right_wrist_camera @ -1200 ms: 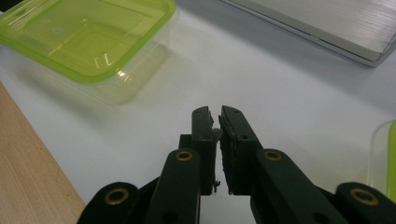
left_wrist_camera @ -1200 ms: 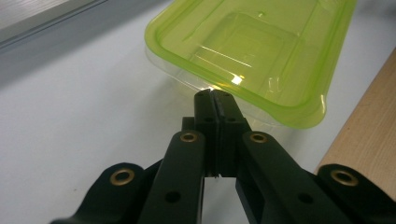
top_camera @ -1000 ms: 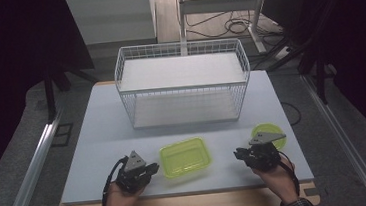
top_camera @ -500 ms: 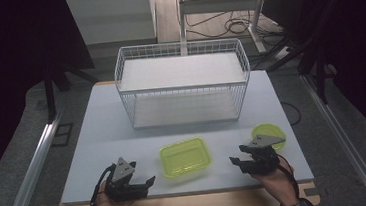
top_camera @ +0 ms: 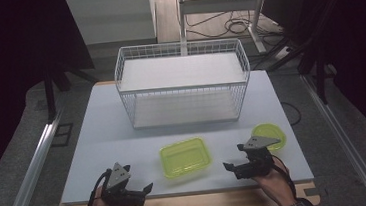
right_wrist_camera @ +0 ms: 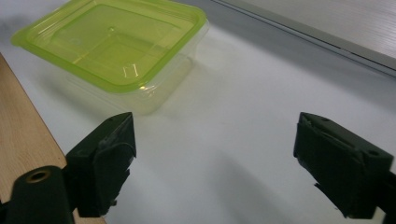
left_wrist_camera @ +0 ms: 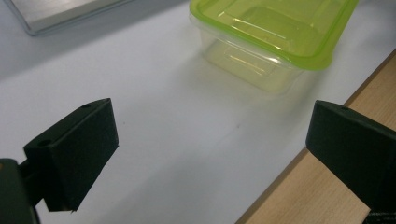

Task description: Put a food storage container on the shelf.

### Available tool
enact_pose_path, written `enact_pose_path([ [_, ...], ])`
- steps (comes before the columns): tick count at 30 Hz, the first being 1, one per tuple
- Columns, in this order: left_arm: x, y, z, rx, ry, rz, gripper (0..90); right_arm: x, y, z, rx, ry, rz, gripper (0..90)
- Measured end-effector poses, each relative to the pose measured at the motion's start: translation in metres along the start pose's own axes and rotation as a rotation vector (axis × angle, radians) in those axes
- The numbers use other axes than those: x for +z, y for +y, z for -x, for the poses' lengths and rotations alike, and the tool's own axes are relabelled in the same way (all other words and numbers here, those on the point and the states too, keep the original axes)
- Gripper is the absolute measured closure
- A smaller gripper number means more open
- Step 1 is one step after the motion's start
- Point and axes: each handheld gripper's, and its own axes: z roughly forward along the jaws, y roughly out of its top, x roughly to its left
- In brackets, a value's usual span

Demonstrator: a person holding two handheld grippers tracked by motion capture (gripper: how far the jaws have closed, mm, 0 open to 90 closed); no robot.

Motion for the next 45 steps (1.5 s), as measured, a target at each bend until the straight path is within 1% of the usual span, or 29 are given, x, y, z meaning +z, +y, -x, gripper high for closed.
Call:
enact_pose_path([
  [2,0.0,-0.001,-0.001,-0.003,-0.005,0.014,2.0,0.002,0.0,0.0,0.002,0.006,-0.004,10.5],
  [7,0.002,-0.002,-0.003,0.008,0.005,0.007,2.0,0.006,0.003,-0.001,0.024,0.019,-0.011,9.5],
  [10,0.003,-0.002,-0.002,0.015,0.005,0.003,1.8,0.01,0.006,-0.001,0.054,0.033,-0.015,9.4],
  [11,0.004,-0.002,-0.002,0.019,0.007,0.0,1.8,0.01,0.007,-0.001,0.06,0.031,-0.018,9.4],
  [13,0.004,-0.002,-0.001,0.023,0.009,-0.004,1.6,0.012,0.01,-0.002,0.073,0.041,-0.017,7.9],
  [16,0.005,-0.002,-0.002,0.025,0.008,-0.005,1.6,0.016,0.017,-0.002,0.107,0.071,-0.019,8.3],
  [18,0.005,-0.002,-0.001,0.024,0.006,-0.006,1.5,0.018,0.022,-0.002,0.128,0.088,-0.032,11.7],
  [19,0.005,-0.002,-0.001,0.029,0.006,-0.01,1.5,0.018,0.024,-0.002,0.132,0.089,-0.038,14.3],
  [20,0.005,-0.003,-0.001,0.029,0.004,-0.011,1.5,0.02,0.028,-0.001,0.142,0.111,-0.056,20.7],
  [21,0.005,-0.003,-0.001,0.031,0.004,-0.012,1.5,0.02,0.028,-0.001,0.142,0.111,-0.056,20.7],
  [22,0.006,-0.003,-0.001,0.034,0.003,-0.014,1.5,0.02,0.029,0.0,0.144,0.12,-0.059,23.3],
  [24,0.006,-0.003,0.0,0.041,0.002,-0.021,1.5,0.023,0.033,0.002,0.158,0.147,-0.068,30.2],
  [25,0.006,-0.003,0.0,0.044,0.002,-0.022,1.5,0.025,0.035,0.003,0.164,0.164,-0.07,32.0],
  [27,0.007,-0.003,0.002,0.054,0.003,-0.025,1.5,0.031,0.039,0.003,0.169,0.178,-0.082,37.6],
  [28,0.007,-0.003,0.002,0.058,0.003,-0.027,1.5,0.035,0.041,0.004,0.171,0.19,-0.091,39.1],
  [29,0.007,-0.003,0.002,0.06,0.003,-0.028,1.4,0.038,0.043,0.004,0.177,0.191,-0.097,40.6],
  [30,0.007,-0.003,0.002,0.063,0.004,-0.03,1.5,0.045,0.047,0.005,0.182,0.197,-0.113,44.1],
  [31,0.007,-0.003,0.003,0.065,0.005,-0.031,1.5,0.045,0.047,0.005,0.182,0.197,-0.113,44.1],
  [33,0.007,-0.003,0.003,0.067,0.004,-0.032,1.5,0.054,0.051,0.007,0.22,0.211,-0.131,48.9],
  [34,0.008,-0.003,0.003,0.069,0.003,-0.033,1.5,0.054,0.051,0.007,0.22,0.211,-0.131,48.9],
  [37,0.008,-0.003,0.003,0.073,0.001,-0.036,1.5,0.061,0.053,0.013,0.26,0.234,-0.14,52.9],
  [38,0.008,-0.003,0.003,0.075,0.001,-0.036,1.5,0.066,0.054,0.016,0.283,0.252,-0.148,55.2],
  [42,0.009,-0.003,0.004,0.082,0.001,-0.039,1.5,0.072,0.056,0.018,0.305,0.273,-0.158,57.0],
  [44,0.009,-0.003,0.004,0.086,0.0,-0.041,1.5,0.076,0.056,0.019,0.312,0.275,-0.172,59.2],
  [45,0.009,-0.003,0.005,0.088,0.0,-0.043,1.5,0.078,0.056,0.019,0.327,0.285,-0.18,60.1],
])
